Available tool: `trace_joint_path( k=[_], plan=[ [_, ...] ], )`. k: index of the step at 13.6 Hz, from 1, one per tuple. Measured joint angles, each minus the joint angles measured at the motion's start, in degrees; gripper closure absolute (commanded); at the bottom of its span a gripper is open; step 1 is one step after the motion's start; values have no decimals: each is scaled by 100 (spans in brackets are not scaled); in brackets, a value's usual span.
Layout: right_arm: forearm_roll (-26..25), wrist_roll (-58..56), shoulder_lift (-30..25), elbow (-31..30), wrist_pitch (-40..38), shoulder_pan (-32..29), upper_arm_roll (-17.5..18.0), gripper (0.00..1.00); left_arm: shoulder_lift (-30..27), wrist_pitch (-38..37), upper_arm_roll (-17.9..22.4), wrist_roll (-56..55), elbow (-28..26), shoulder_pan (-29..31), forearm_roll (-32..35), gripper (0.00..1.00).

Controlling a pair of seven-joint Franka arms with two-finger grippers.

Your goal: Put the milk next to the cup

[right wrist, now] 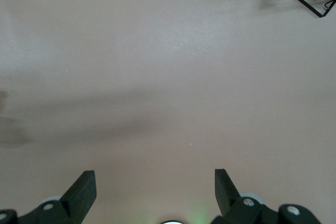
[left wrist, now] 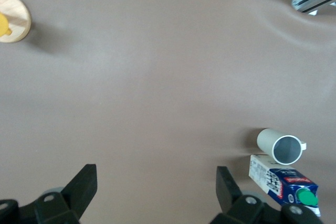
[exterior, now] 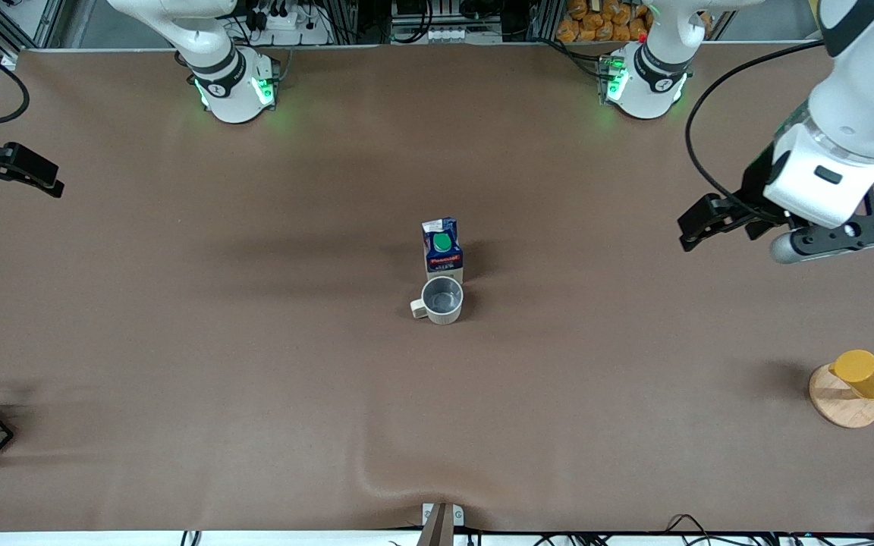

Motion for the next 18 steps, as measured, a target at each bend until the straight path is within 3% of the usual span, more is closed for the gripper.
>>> trace_joint_path(
  k=[5, 11, 14, 18],
  plan=[
    [0, 0, 0, 0, 65, 1, 6, 0, -60, -74, 109, 392, -239, 52, 10, 0],
    [0, 0, 0, 0, 87, 2, 11, 0, -1002, -194, 710, 2131, -1211, 154, 11, 0],
    [0, 0, 1, 0, 88, 2, 12, 0, -1371, -200, 751, 2241, -1652, 158, 11, 0],
    [0, 0, 1, 0, 88, 2, 14, 0, -1404, -200, 931, 2246, -1727, 164, 11, 0]
  ],
)
